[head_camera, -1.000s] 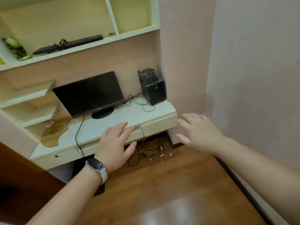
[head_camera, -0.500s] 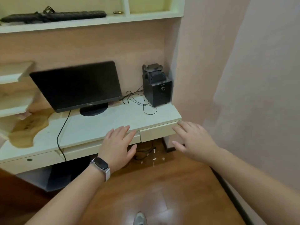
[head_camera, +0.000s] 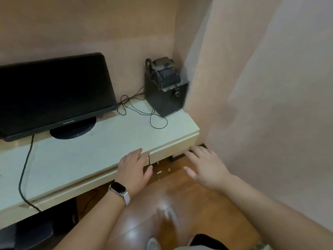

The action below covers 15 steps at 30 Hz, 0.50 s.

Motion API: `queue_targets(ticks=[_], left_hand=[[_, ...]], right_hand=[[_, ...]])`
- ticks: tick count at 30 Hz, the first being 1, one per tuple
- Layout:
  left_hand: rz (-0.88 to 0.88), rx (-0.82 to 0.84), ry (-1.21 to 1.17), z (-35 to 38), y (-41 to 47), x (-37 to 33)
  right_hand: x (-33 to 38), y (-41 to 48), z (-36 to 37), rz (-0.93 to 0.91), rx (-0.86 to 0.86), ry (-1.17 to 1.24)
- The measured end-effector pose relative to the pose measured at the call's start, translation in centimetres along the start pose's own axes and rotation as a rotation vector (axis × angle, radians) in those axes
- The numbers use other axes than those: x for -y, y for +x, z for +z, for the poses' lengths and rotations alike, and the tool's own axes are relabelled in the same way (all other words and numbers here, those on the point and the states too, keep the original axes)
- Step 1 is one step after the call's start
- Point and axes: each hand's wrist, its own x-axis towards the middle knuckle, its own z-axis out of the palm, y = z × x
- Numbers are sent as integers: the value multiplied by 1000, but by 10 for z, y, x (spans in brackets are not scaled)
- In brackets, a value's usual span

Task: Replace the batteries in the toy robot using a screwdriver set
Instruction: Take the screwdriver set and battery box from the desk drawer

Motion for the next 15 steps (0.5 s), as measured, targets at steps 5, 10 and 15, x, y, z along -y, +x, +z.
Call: queue_targets(ticks=[5, 10, 15], left_hand=[[-53, 50, -93, 22, 25, 9], [-41, 119, -65, 44, 43, 6], [-104, 236, -77, 68, 65, -10]], right_hand=[[-19, 32, 17, 34, 43, 5], [-47, 58, 41, 76, 85, 54], [-90, 94, 69, 59, 143, 97]])
